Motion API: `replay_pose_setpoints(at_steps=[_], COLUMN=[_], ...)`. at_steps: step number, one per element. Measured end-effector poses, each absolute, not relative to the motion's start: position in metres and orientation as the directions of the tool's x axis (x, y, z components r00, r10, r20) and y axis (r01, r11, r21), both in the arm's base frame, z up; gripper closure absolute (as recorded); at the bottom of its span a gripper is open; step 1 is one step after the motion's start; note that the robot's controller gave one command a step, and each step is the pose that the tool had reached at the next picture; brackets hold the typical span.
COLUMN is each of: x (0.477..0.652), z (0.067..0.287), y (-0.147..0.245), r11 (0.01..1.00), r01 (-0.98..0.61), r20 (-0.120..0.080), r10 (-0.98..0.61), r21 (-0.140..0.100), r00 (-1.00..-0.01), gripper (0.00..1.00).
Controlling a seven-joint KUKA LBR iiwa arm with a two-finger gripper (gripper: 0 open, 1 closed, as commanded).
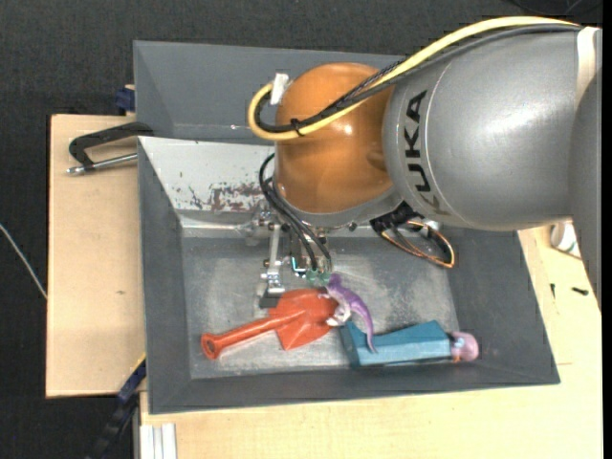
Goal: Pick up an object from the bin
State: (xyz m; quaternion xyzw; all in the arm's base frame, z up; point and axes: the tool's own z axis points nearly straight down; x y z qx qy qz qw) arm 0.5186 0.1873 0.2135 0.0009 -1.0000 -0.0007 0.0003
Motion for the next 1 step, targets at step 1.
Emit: replay_pose_setpoints(at_steps=[1], x=[0.5192], z=[0.2141], y=[0.1868], r11=[1.000], r01=[-0.001], r20=[-0.001], r10=[-0.001], r21=[0.002], r00=[-1.000], gripper=[0.00])
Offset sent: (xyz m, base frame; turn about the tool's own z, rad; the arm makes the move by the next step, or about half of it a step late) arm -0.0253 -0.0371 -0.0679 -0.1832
